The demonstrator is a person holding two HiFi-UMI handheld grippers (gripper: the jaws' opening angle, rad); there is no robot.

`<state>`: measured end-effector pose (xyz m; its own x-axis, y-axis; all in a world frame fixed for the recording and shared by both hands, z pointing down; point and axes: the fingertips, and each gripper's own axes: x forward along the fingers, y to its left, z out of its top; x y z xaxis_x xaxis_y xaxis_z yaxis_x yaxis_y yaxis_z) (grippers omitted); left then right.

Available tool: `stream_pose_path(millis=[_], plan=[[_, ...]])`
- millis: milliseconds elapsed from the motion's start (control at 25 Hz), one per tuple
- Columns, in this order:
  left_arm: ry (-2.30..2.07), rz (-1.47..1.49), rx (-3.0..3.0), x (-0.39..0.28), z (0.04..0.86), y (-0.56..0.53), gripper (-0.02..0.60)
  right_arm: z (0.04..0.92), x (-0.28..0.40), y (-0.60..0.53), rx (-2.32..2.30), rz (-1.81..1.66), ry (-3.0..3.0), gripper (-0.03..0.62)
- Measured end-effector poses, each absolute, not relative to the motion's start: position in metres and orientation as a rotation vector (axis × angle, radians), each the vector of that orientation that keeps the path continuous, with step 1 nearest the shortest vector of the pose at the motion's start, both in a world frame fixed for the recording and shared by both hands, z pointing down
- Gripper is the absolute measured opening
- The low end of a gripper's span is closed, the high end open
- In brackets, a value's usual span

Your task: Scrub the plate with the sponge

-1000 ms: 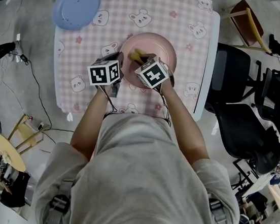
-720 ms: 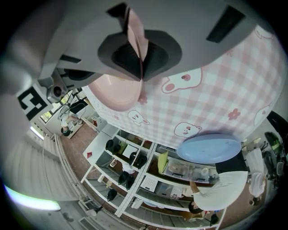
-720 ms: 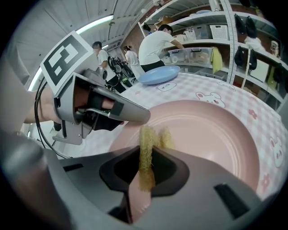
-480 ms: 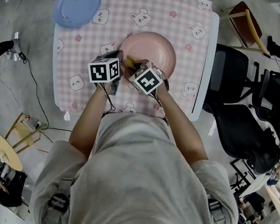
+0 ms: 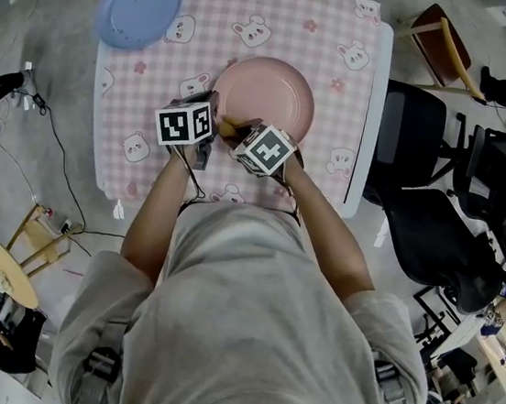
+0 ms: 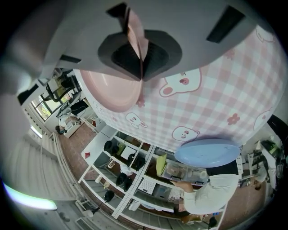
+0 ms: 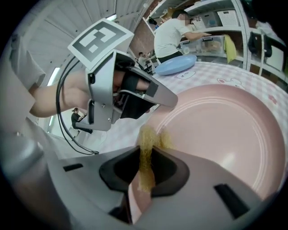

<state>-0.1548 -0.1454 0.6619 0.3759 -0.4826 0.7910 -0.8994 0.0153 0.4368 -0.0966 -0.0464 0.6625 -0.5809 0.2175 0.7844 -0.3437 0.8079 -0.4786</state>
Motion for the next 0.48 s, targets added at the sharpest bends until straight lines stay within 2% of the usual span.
stream_pose_path(millis=[240, 360, 480], plan=[[-1.265, 0.532, 1.609, -0.161, 0.665, -0.142, 0.042, 0.650, -0.077, -0.042, 0.117, 0.795, -2.110, 0.066], [-1.286, 0.538, 1.620, -0.169, 0.658, -0.141, 0.110, 0.644, -0.059, -0.045, 0.194, 0.817, -2.148, 0.066], [-1.309, 0.574, 1.657, -0.175, 0.647, -0.141, 0.120, 0.640, -0.038, -0.049, 0.274, 0.857, -2.176, 0.066]])
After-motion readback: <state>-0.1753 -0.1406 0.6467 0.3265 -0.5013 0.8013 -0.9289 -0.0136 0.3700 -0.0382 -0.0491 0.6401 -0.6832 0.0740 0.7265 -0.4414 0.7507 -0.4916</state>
